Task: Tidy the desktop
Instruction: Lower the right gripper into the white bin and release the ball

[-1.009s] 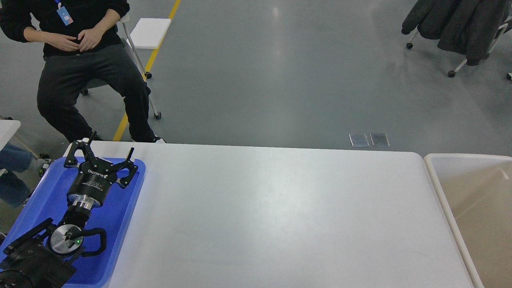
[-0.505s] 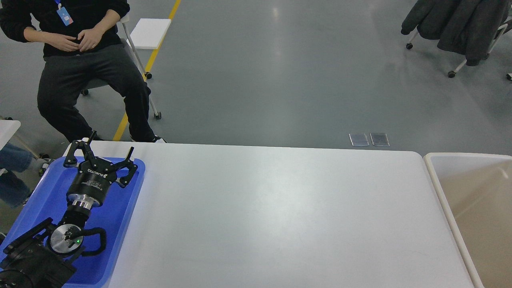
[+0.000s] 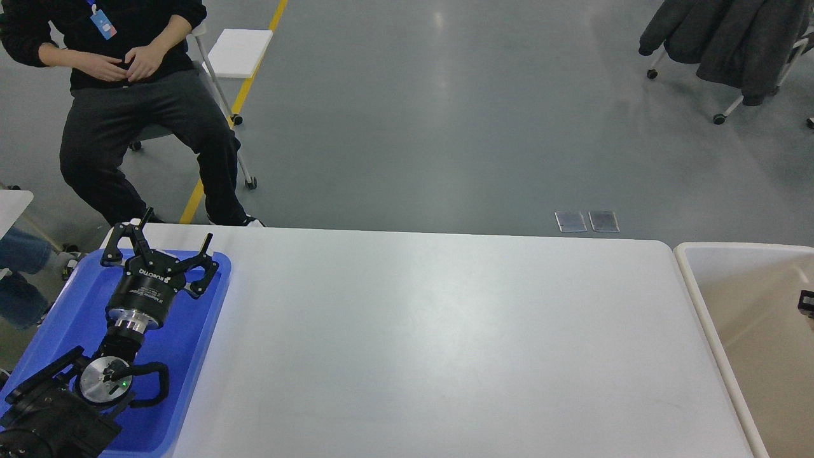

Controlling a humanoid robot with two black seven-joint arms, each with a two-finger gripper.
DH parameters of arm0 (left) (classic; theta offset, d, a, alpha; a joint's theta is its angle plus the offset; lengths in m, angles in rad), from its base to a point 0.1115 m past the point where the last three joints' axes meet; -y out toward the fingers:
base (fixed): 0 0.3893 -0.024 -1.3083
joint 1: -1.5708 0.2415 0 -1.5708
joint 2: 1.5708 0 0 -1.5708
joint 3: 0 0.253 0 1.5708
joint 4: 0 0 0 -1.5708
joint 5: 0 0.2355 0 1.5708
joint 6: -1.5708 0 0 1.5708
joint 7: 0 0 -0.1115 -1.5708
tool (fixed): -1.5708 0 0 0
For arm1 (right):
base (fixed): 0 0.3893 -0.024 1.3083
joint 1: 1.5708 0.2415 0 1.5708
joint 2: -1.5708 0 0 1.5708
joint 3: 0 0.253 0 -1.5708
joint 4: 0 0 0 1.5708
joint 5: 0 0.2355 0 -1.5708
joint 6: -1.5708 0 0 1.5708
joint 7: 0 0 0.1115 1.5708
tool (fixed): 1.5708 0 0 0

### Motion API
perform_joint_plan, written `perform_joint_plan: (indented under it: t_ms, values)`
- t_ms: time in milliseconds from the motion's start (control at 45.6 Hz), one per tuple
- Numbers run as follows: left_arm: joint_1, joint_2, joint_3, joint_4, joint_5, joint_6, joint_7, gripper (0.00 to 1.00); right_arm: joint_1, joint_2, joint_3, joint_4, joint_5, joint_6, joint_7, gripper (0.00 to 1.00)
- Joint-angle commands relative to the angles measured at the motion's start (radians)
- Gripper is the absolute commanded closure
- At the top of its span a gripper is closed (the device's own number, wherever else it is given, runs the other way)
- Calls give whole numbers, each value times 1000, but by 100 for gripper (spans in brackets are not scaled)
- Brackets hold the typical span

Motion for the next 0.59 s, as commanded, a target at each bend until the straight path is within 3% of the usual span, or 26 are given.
perform_joint_plan:
  t_ms: [0, 570]
  values:
    - [0, 0, 0, 0, 0, 0, 0, 1, -136, 110, 84, -157, 0, -70, 1, 100]
    - [0, 0, 0, 0, 0, 0, 0, 1, -297, 361, 88, -513, 2, -168, 2, 100]
